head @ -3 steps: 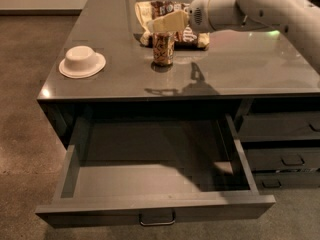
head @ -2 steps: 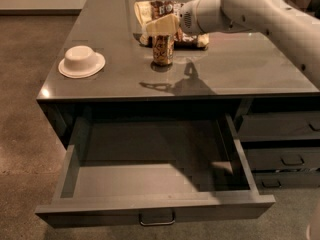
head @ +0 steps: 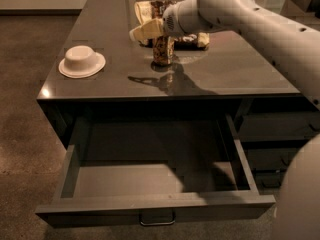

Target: Place orange can into top drawer

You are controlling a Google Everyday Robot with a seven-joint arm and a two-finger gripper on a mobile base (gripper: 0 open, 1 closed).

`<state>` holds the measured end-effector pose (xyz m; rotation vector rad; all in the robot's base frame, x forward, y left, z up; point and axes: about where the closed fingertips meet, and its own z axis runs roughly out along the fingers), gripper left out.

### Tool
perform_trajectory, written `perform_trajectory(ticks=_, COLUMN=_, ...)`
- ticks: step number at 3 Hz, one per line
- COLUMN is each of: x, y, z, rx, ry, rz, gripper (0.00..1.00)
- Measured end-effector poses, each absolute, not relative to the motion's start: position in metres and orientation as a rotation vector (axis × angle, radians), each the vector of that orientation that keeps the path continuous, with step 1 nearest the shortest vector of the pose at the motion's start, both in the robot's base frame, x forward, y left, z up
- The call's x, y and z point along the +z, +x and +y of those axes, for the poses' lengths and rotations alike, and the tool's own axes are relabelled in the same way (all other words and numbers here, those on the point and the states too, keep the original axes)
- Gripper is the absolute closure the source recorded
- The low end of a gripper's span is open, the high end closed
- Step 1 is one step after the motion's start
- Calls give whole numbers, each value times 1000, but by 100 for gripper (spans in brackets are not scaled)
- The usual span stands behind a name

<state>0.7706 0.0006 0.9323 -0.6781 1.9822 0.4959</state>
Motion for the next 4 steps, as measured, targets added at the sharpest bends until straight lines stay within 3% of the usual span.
perform_trajectory(ticks=1, x=924, y=775, z=12, rx=478, ry=-701, rz=2006, gripper=24)
perform_trajectory(ticks=4, x=938, y=757, z=12, rx=435, ry=-709, rz=1971, gripper=93)
